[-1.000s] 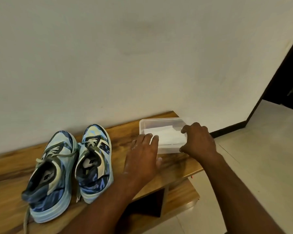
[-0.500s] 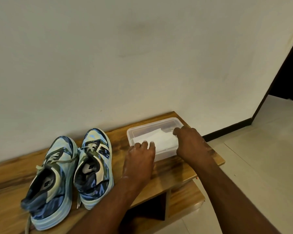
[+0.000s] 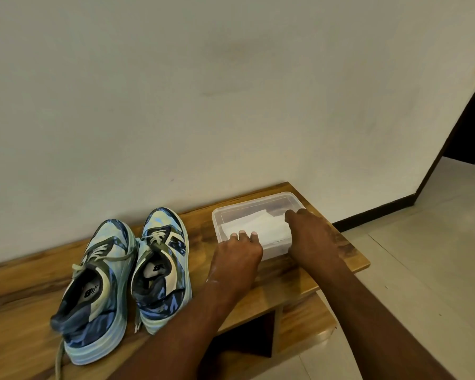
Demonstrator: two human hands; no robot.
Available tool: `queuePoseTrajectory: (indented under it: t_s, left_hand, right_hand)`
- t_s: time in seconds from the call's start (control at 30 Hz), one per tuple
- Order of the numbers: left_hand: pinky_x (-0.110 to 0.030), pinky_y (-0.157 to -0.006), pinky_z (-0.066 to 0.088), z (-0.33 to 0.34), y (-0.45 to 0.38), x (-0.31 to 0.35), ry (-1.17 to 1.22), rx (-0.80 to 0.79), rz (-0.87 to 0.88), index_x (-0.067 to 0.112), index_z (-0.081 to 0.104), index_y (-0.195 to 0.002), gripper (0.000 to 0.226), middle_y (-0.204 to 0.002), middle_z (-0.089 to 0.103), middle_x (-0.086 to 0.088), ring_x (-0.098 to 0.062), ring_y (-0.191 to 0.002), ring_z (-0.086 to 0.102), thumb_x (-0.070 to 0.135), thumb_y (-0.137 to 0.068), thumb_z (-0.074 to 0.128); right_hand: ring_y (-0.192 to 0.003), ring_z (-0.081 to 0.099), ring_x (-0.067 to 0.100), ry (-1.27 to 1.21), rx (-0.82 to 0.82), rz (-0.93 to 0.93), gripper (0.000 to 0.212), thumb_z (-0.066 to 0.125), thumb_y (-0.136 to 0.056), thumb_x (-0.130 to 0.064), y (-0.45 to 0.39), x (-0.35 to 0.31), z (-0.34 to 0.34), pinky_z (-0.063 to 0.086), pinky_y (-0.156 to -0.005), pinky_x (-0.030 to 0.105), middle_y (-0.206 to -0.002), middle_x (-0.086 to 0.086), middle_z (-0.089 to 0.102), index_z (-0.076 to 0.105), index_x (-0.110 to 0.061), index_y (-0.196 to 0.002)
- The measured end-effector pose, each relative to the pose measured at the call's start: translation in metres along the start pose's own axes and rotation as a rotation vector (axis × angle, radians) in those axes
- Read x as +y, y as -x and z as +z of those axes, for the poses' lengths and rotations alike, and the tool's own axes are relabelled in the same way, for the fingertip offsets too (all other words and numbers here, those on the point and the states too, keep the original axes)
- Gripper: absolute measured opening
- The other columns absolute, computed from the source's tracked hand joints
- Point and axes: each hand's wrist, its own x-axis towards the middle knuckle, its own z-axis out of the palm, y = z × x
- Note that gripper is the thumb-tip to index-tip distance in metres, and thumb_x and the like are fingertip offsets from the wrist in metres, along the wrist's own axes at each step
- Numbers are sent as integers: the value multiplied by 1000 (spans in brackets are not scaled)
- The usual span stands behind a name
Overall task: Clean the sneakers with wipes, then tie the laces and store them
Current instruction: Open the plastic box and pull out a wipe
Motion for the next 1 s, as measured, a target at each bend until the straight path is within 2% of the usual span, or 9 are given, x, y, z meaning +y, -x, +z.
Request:
queuePoseTrajectory:
  t_s: [0.13,0.27,0.37,0.47,0.57,0.7,0.9,1.0]
  left_hand:
    - [-45,-103,53,0,2,-4,61,72,-21,14,44,-154,61,-144,61,-9,-28,-125,63,38,-101,62]
    - [-42,-102,53,1,5,-3,101,102,-52,16,45,-154,62,-146,59,-7,-26,-127,61,43,-100,60]
    - [-40,-100,54,2,5,-1,100,91,-60,16,47,-152,60,-143,60,-6,-25,-124,62,44,-100,59]
    - [-36,-95,55,2,5,-5,153,119,-89,22,59,-142,51,-135,67,1,-19,-115,67,47,-98,56]
    - [-36,-98,53,0,9,-7,194,136,-67,26,60,-142,50,-139,66,4,-17,-118,66,48,-98,56]
    - [-35,-97,53,-4,9,-13,234,134,-64,26,66,-135,46,-132,70,6,-16,-114,67,48,-95,59]
    - [-33,-83,56,-24,11,-20,221,245,-81,25,77,-116,39,-116,76,7,-14,-95,72,50,-93,61]
    - [-33,-69,55,-38,9,-24,226,358,-111,24,80,-100,32,-98,79,6,-17,-80,72,48,-93,61]
  right_hand:
    - [-115,64,20,15,27,-12,57,81,-84,-19,6,1,-2,54,-99,37,-130,1,65,55,-24,-134]
    - [-118,63,21,-6,47,-31,53,77,-89,-19,11,4,2,52,-102,38,-133,2,65,56,-24,-138]
    - [-122,62,22,-49,38,-26,56,76,-90,-17,13,10,2,50,-105,40,-137,3,64,57,-23,-142]
    - [-124,62,23,-70,30,-15,60,79,-87,-17,14,14,0,48,-107,42,-139,2,64,58,-24,-143]
    - [-123,62,23,-91,6,-3,62,81,-85,-18,13,14,-3,49,-107,44,-138,1,64,58,-25,-142]
    - [-118,63,20,-97,-44,-18,61,81,-82,-26,9,18,-18,51,-102,39,-133,-2,66,59,-29,-139]
    - [-99,67,18,-169,65,-44,50,78,-77,-33,5,25,-33,55,-87,35,-117,-4,72,69,-30,-126]
    - [-91,70,17,-243,281,-56,40,71,-77,-39,2,31,-40,55,-79,32,-106,-6,76,74,-27,-115]
